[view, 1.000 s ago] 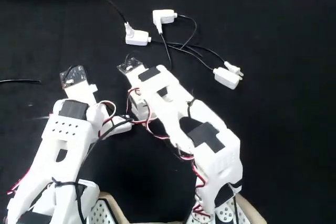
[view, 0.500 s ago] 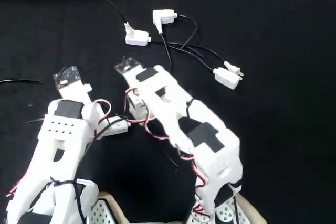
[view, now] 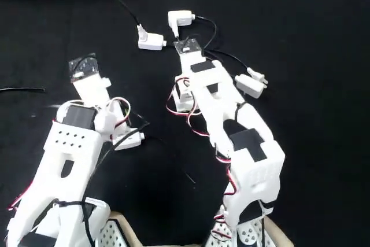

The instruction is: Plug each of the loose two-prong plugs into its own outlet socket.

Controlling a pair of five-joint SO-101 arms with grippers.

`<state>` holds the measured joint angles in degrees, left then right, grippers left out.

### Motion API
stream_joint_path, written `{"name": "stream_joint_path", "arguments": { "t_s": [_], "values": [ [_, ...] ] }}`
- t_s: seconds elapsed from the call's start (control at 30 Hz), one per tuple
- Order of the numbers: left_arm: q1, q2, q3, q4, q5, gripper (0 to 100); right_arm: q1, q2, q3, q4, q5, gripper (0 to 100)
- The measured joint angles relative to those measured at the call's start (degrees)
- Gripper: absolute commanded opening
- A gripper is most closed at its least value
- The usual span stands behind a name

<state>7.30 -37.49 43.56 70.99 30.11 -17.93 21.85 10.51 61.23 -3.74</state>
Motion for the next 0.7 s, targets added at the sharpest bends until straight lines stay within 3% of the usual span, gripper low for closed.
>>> {"name": "stream_joint_path", "arguments": {
  "t_s": [0.13,0.3,0.6,0.7],
  "values": [
    [-0.1,2.7,2.2,-5.2,-3.0,3,0.0,0.0,0.1,0.0,-0.1,37.4],
    [-0.1,7.4,3.4,-6.1,-9.1,3,0.0,0.0,0.1,0.0,-0.1,37.4],
    [-0.1,6.6,3.4,-5.8,-10.0,3,0.0,0.0,0.1,-0.3,-0.1,37.4],
    [-0.1,4.0,3.4,-2.4,-10.3,3,0.0,0.0,0.1,-0.4,-0.1,37.4]
  ]
}}
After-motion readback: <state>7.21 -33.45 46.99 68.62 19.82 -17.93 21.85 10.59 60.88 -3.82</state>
